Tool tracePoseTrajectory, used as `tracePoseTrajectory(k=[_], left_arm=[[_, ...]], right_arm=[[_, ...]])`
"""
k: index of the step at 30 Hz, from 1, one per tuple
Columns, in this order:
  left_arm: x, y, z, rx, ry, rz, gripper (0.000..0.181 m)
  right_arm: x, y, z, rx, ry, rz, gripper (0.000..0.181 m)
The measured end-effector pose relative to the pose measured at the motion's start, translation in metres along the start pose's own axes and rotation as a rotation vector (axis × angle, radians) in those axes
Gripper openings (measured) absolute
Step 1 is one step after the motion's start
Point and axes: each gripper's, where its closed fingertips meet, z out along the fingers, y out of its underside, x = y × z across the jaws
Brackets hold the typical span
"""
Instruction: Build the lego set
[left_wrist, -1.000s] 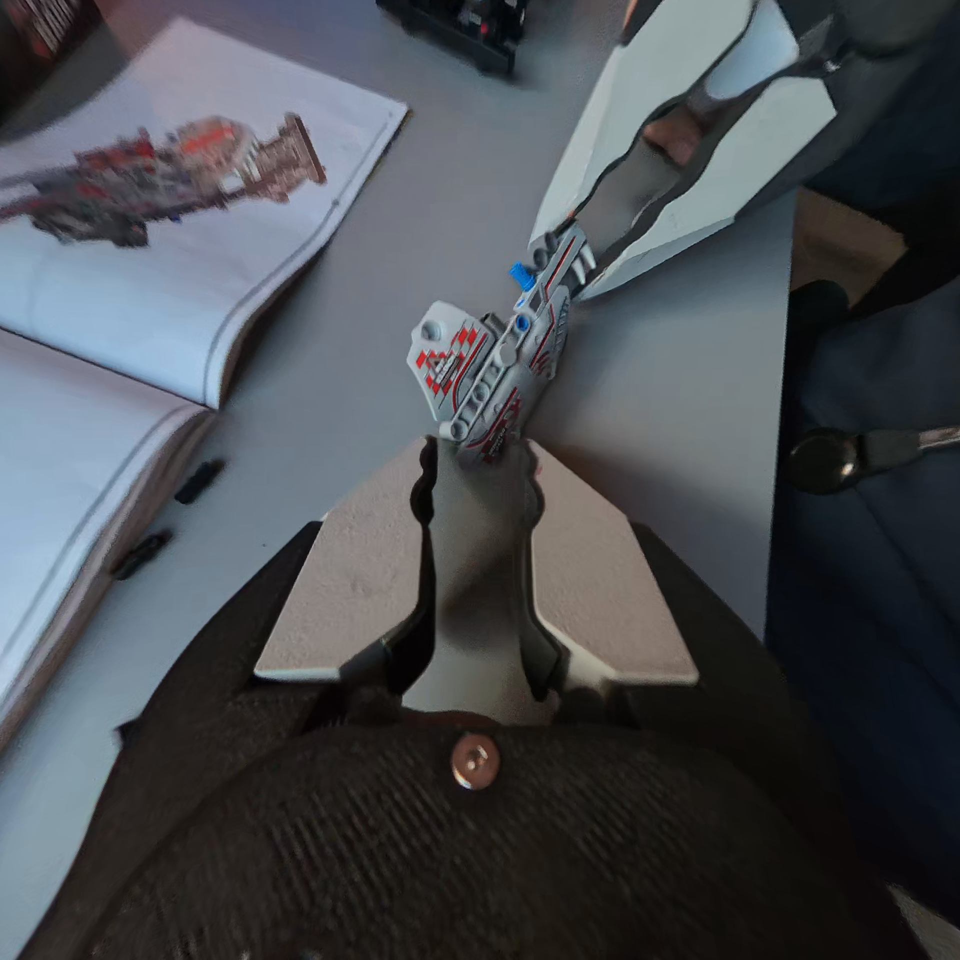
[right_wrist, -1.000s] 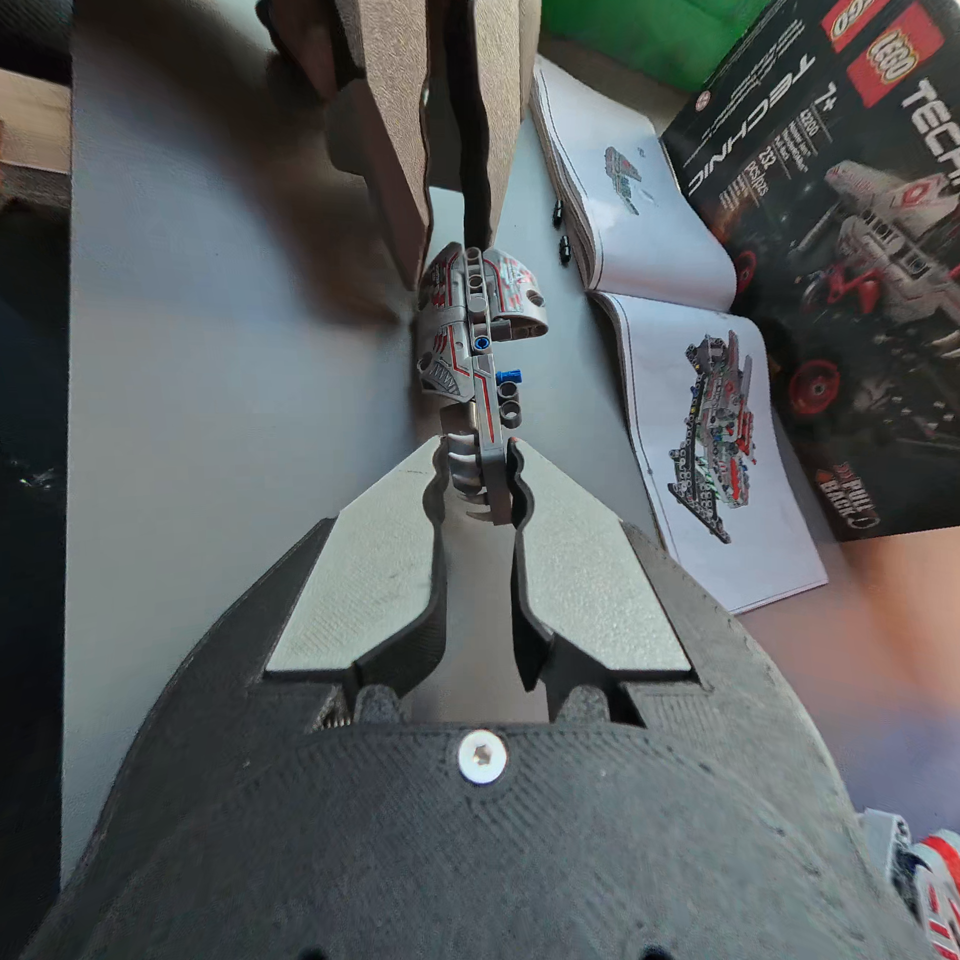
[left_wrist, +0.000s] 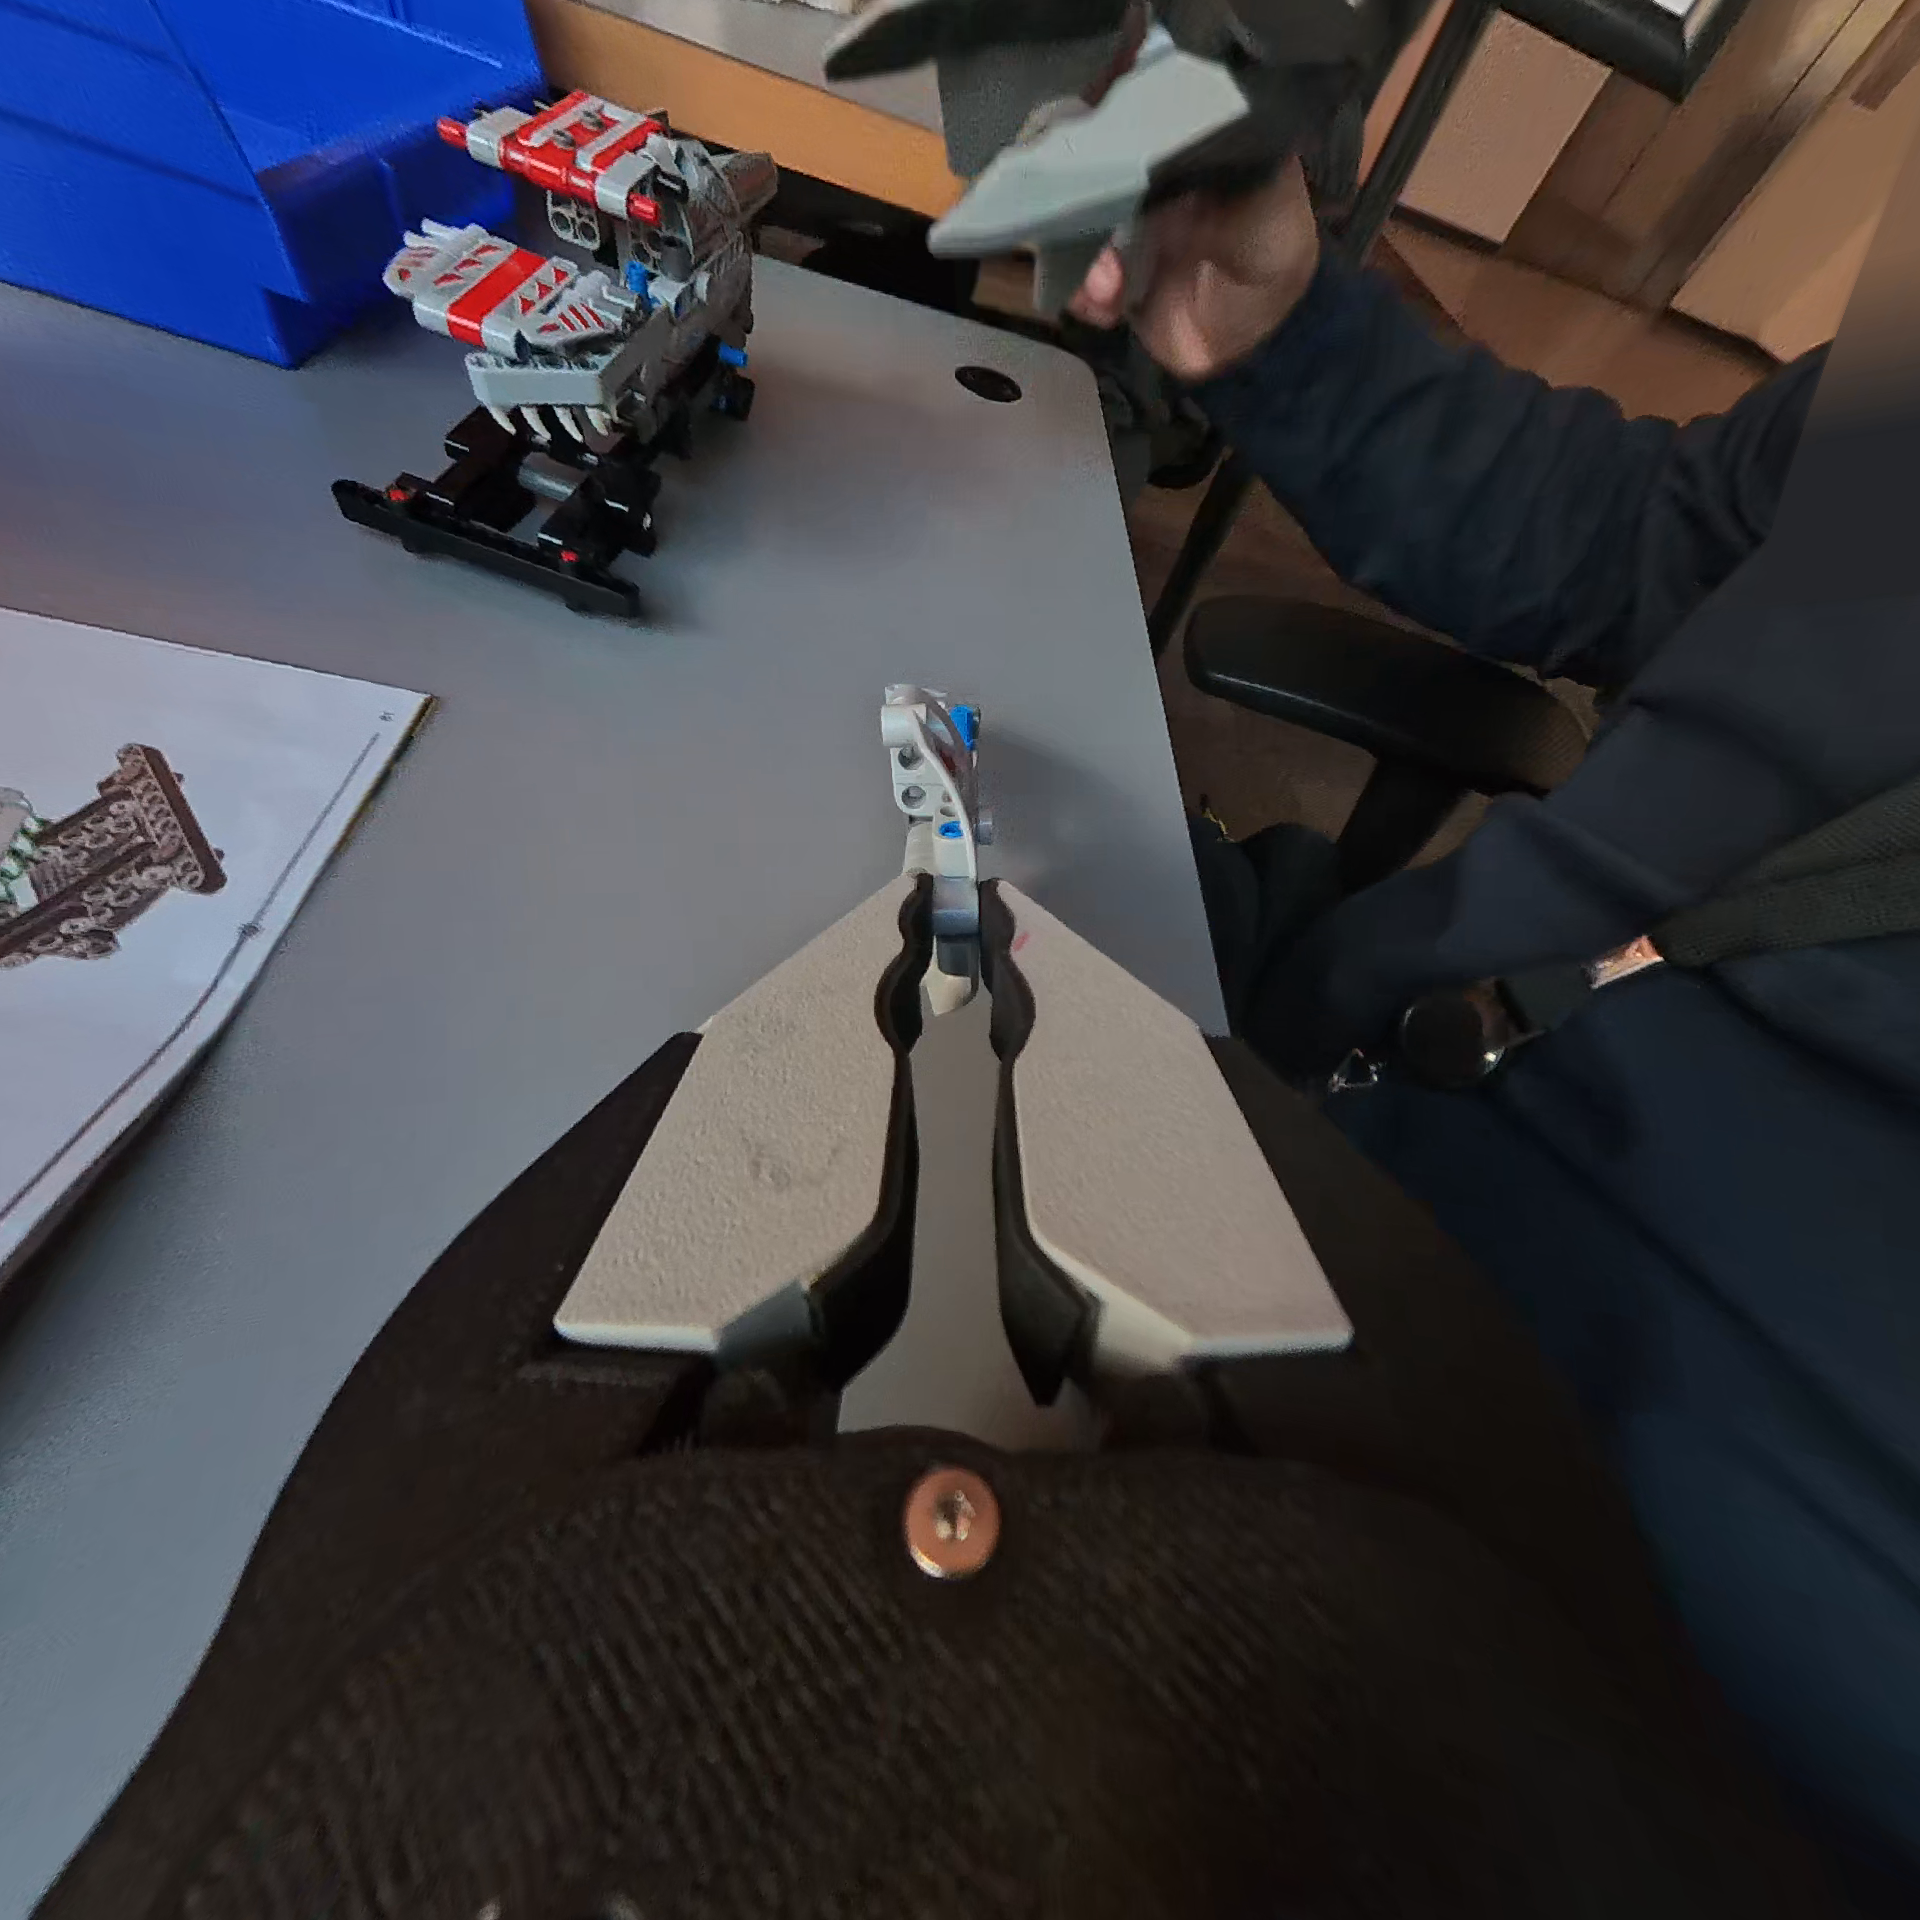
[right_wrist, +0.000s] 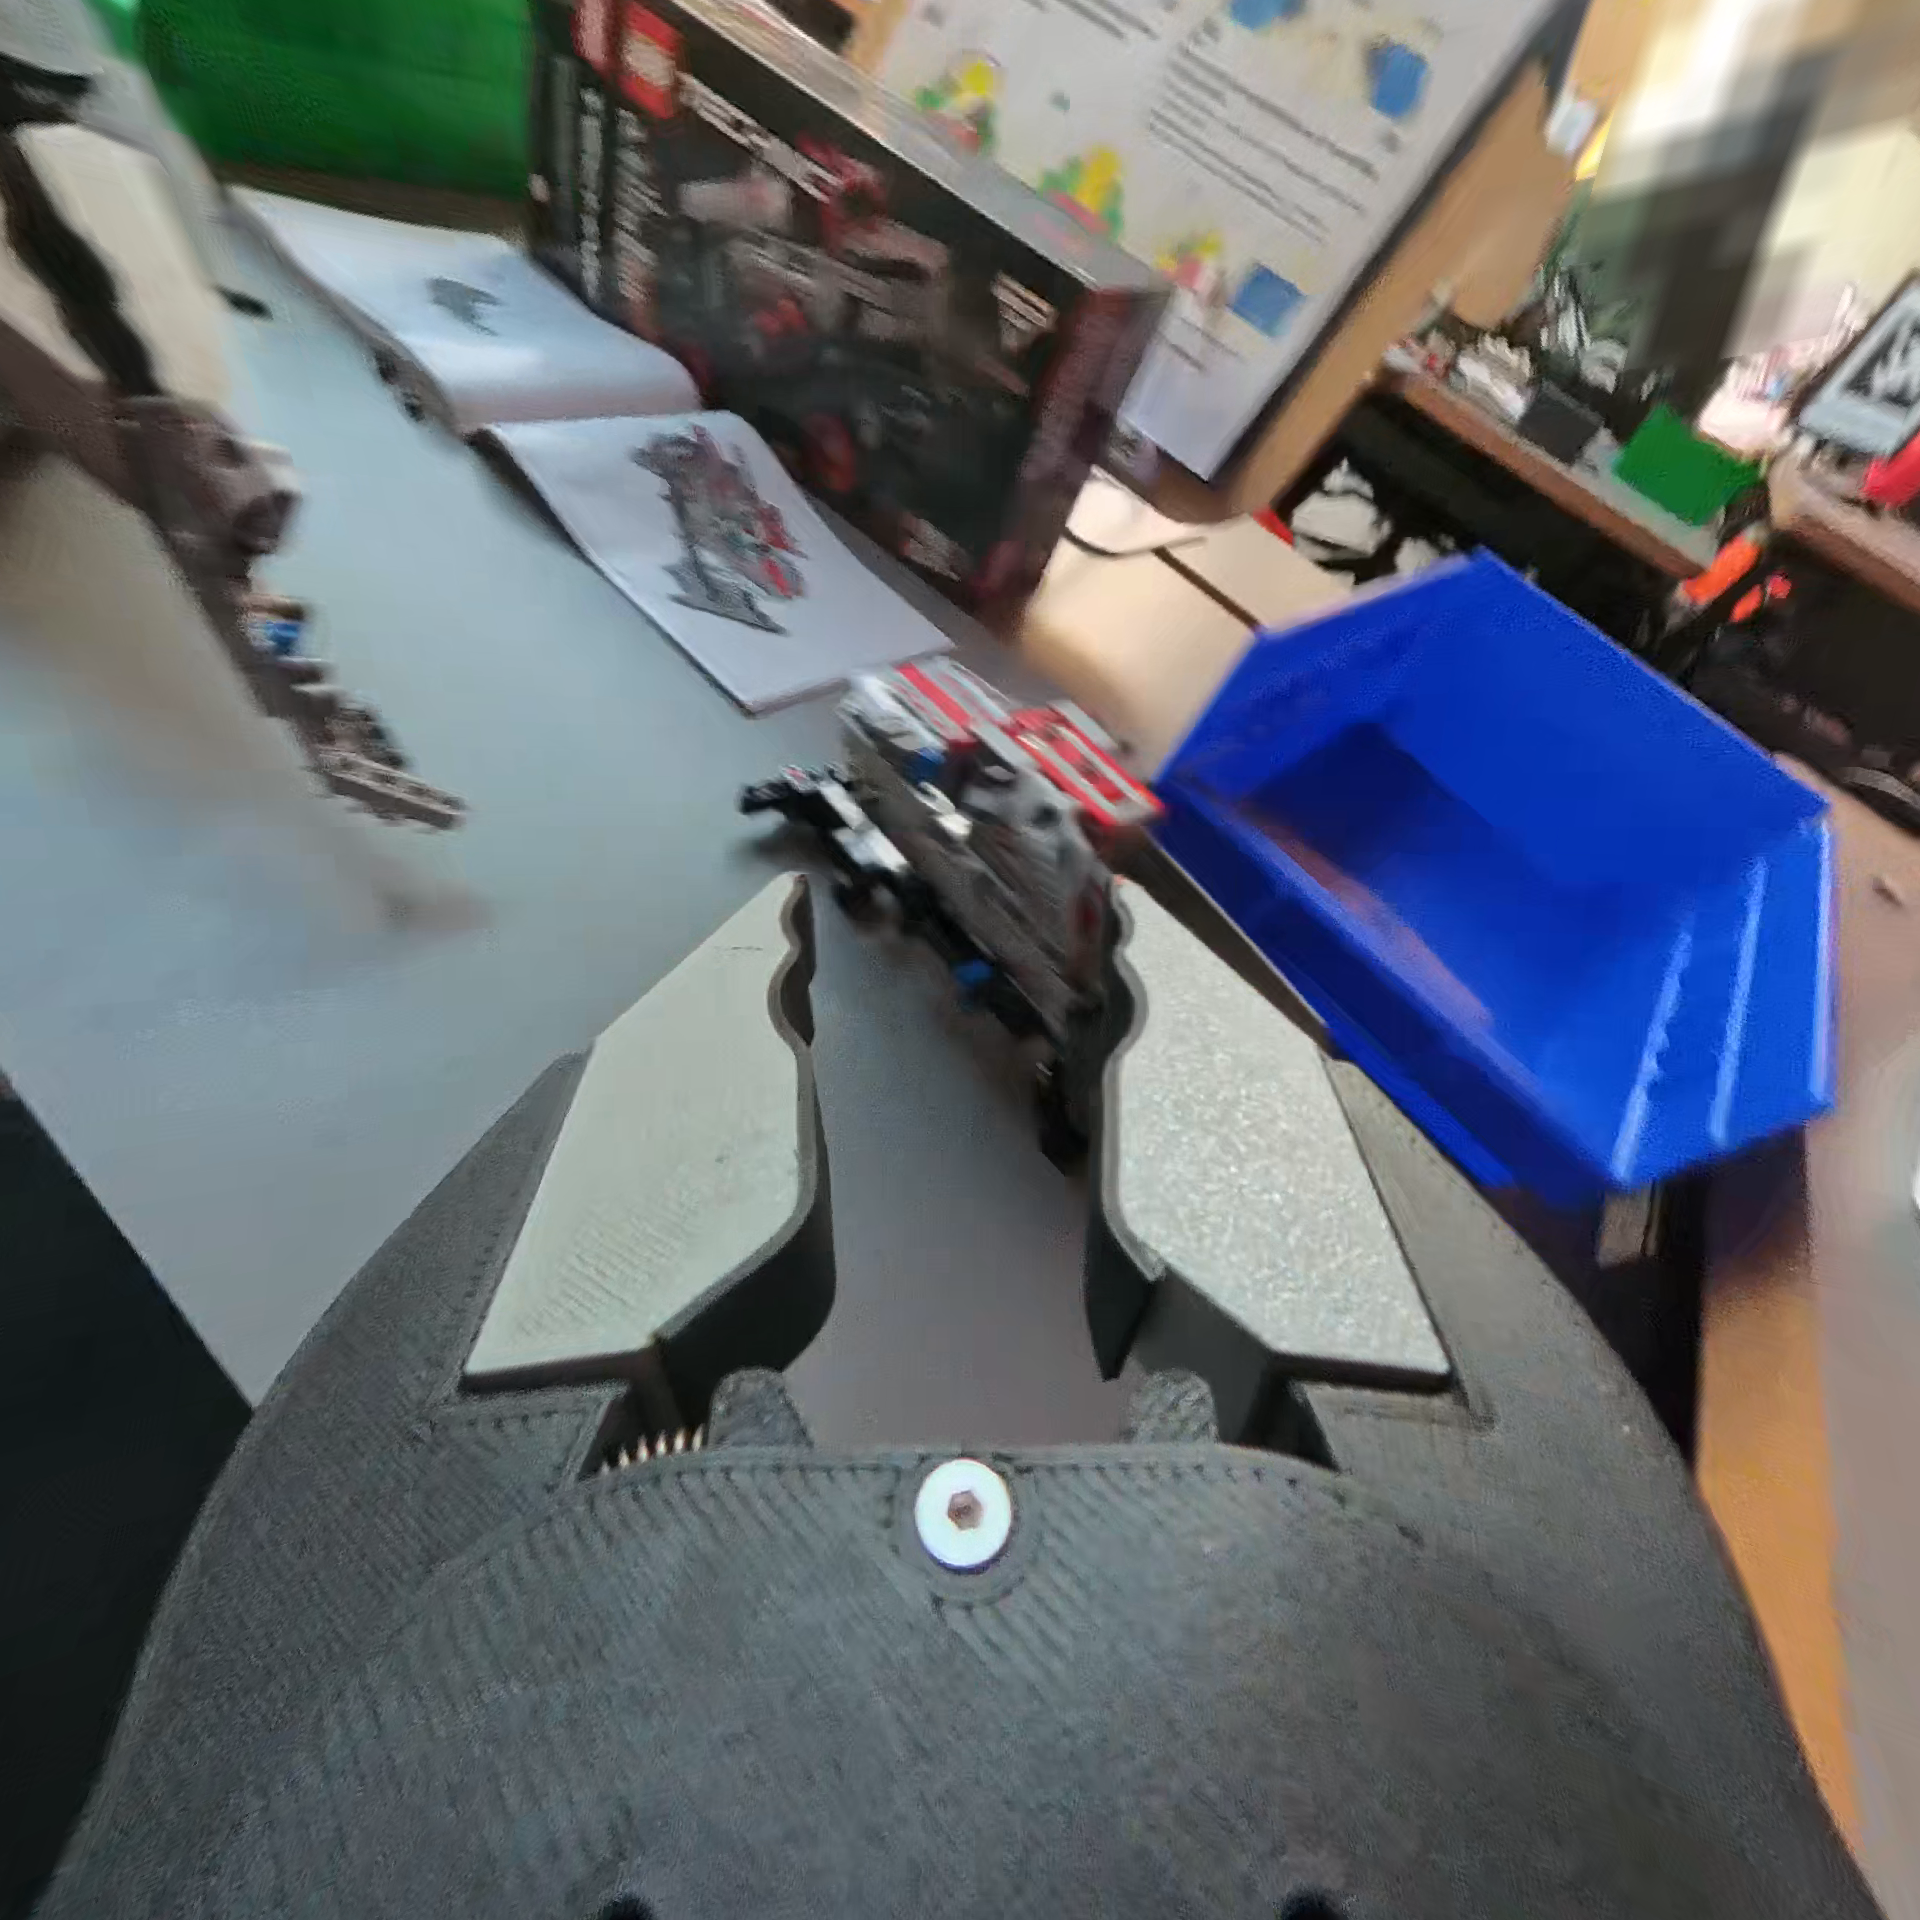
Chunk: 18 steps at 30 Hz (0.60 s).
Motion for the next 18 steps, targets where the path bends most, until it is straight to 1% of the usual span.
tracePoseTrajectory(k=[2,4,5,6,8,11,14,16,18], left_arm=[[0.005,0.001,-0.004,0.016,0.011,-0.011,0.005],[0.009,-0.002,-0.008,0.045,0.023,-0.013,0.005],[0.009,-0.001,-0.009,0.048,0.023,-0.024,0.005],[0.008,-0.001,-0.010,0.049,0.018,-0.035,0.005],[0.007,-0.001,-0.013,0.059,0.010,-0.036,0.005],[0.004,0.001,-0.018,0.057,-0.018,-0.025,0.005],[0.007,0.001,-0.023,0.078,-0.007,-0.025,0.005],[0.006,0.001,-0.027,0.087,-0.011,-0.026,0.005],[0.003,0.002,-0.031,0.087,-0.026,-0.039,0.005]], right_arm=[[0.029,0.016,-0.006,-0.042,-0.016,0.059,0.073],[0.047,0.037,0.000,-0.120,-0.047,0.093,0.082],[0.053,0.047,0.005,-0.156,-0.069,0.118,0.085],[0.055,0.056,0.011,-0.181,-0.106,0.148,0.085],[0.051,0.071,0.024,-0.234,-0.193,0.178,0.090],[0.048,0.082,0.040,-0.247,-0.260,0.169,0.088],[0.036,0.088,0.049,-0.253,-0.352,0.203,0.084],[0.030,0.091,0.052,-0.274,-0.376,0.187,0.076],[0.027,0.090,0.052,-0.283,-0.369,0.168,0.076]])
